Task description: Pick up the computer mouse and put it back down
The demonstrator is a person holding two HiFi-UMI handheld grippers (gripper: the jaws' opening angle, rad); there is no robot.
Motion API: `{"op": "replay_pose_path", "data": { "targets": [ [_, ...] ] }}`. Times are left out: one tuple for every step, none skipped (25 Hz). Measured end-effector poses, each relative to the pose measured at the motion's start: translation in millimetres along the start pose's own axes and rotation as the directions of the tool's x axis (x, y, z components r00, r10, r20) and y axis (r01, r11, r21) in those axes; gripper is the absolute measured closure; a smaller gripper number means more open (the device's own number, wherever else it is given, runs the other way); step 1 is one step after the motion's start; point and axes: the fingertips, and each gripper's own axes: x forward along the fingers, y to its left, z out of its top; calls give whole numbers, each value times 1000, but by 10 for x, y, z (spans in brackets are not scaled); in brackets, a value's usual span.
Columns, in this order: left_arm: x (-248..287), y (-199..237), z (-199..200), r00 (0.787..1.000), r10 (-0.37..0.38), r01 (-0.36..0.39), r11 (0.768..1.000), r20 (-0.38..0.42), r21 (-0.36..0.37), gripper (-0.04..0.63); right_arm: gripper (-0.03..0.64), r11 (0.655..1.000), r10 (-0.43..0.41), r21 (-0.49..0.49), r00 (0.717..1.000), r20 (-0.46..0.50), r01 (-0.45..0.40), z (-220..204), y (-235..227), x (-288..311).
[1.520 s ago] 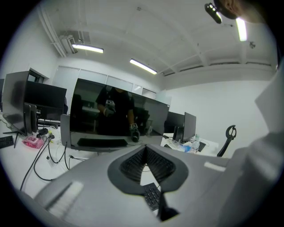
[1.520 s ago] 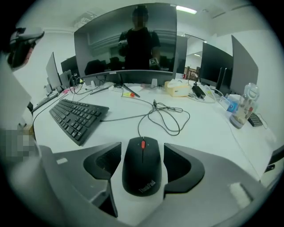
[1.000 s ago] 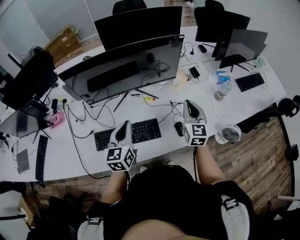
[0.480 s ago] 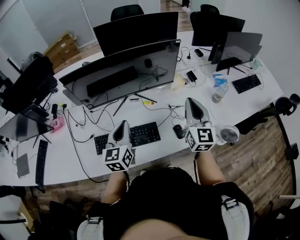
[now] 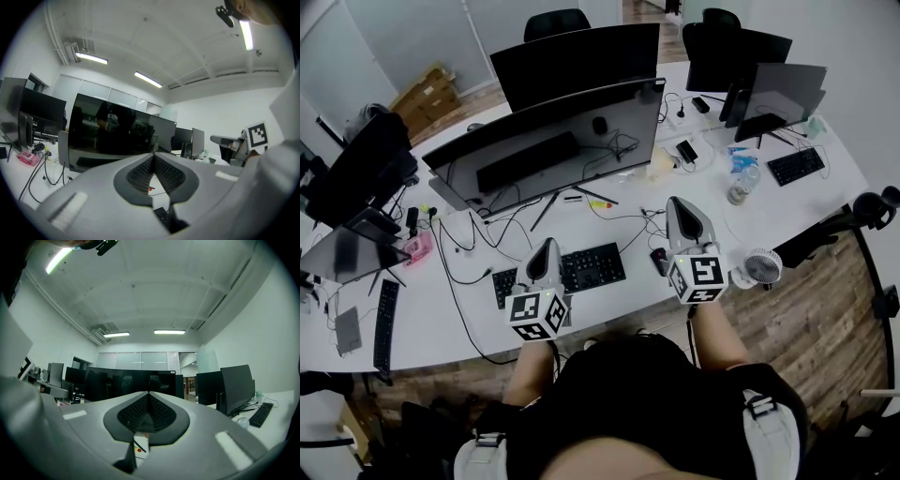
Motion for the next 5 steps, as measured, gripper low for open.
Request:
{"op": "replay_pose_path", "data": {
  "targets": [
    [-1, 10, 3, 1000, -1, 1, 1000, 0, 0, 543, 620, 1000, 1, -1, 1000, 0, -1, 1, 18, 6],
    [0, 22, 5, 1000, -2, 2, 1000, 0, -1, 543, 620, 1000, 1, -3, 1000, 0, -1, 2, 35, 11],
    [1, 33, 7, 1000, -3, 3, 1000, 0, -1, 543, 620, 1000, 2, -3, 1000, 0, -2, 2, 51, 17],
    [1, 45, 8, 1000, -4, 4, 1000, -1, -1, 543, 620, 1000, 2, -3, 1000, 1, -2, 1, 67, 23],
    [2, 56, 9, 1000, -5, 5, 1000, -1, -2, 543, 620, 1000, 3, -2, 1000, 2, -3, 0, 83, 29]
  ]
}}
